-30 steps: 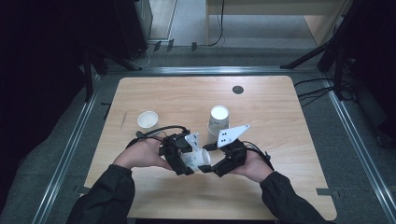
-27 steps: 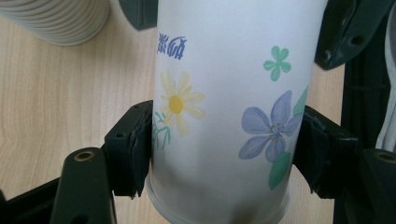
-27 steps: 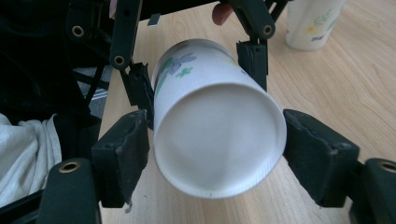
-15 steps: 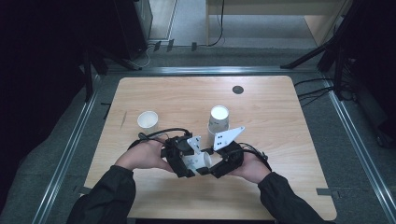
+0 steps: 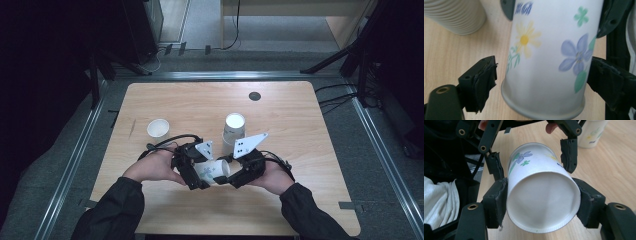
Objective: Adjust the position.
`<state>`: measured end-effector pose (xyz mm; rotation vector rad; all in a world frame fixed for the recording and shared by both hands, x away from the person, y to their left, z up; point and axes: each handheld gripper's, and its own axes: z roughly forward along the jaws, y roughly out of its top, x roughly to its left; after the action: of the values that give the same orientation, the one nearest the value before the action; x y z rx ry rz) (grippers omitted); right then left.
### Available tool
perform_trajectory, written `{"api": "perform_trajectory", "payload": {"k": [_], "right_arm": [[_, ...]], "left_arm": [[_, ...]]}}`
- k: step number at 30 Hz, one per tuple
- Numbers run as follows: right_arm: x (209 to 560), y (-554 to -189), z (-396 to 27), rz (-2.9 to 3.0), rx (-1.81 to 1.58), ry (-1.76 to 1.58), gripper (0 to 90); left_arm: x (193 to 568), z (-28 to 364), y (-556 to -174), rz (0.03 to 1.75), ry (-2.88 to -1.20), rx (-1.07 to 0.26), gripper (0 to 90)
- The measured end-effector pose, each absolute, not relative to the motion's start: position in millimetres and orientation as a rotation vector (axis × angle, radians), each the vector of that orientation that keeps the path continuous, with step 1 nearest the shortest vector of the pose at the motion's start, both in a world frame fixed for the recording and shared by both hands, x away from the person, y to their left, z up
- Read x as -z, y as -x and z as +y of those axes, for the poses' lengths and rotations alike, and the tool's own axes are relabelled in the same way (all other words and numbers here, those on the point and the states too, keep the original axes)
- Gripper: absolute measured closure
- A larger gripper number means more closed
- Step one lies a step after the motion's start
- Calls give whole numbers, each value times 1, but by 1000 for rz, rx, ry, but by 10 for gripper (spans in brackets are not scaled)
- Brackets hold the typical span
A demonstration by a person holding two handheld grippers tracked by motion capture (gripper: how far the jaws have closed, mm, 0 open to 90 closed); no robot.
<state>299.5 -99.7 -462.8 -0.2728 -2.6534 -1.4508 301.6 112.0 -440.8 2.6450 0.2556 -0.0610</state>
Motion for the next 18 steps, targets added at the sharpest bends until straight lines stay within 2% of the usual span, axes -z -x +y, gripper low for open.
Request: {"api": "perform_trajectory", "payload": {"k": [18], "right_arm": [[447, -303, -130, -2613, 1567, 332, 342]], "left_arm": [[444, 136, -302, 378, -2457, 91, 93]]}}
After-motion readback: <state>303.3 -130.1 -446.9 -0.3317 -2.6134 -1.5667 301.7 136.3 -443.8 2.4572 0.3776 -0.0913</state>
